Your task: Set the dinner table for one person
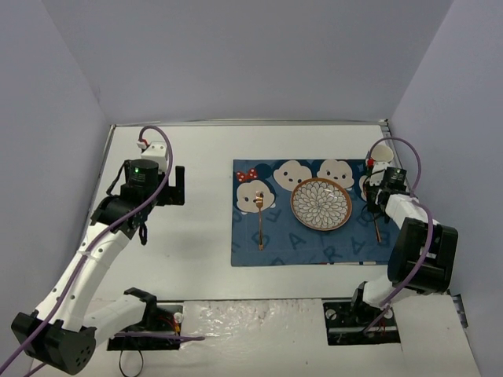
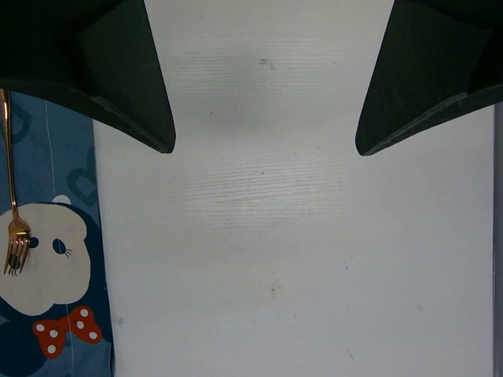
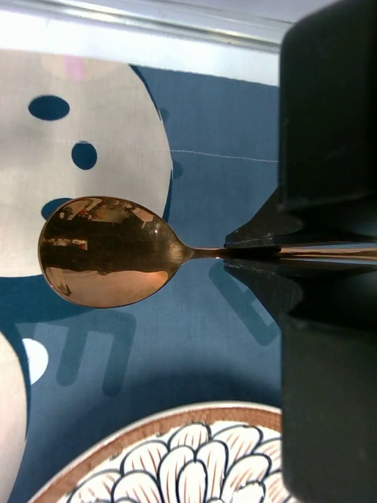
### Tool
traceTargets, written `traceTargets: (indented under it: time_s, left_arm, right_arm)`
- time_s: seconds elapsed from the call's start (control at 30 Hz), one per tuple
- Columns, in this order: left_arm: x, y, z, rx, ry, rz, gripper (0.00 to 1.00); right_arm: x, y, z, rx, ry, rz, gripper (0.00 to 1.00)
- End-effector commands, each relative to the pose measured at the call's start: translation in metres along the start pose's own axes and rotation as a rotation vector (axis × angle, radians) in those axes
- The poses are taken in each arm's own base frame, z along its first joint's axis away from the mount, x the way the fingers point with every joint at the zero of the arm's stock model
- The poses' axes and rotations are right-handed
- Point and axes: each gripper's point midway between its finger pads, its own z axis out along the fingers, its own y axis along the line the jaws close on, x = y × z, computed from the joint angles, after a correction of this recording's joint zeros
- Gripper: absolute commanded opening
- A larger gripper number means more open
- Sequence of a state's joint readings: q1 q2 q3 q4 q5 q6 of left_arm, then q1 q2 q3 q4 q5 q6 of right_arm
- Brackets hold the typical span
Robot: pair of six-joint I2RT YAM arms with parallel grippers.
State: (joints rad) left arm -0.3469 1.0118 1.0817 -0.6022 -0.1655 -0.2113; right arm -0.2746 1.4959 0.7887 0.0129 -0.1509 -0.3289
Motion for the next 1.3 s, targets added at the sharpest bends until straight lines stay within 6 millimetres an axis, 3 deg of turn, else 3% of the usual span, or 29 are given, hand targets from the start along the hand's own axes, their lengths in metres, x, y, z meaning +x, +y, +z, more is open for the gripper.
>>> traceTargets:
  time_s: [0.0,1.27]
  left_arm:
    - [-0.008,0.009,0.003,-0.042,-0.021,0.006,0.97]
    - [0.0,0.01,0.015,-0.046,0.027,0.013,0.97]
  right_arm:
    - [-0.027,-0.009,0.004,-0.003,-0.077,-0.025,0.0]
    - [-0.008,-0.042,0.031,0.048,0.022,-0.002,0.06]
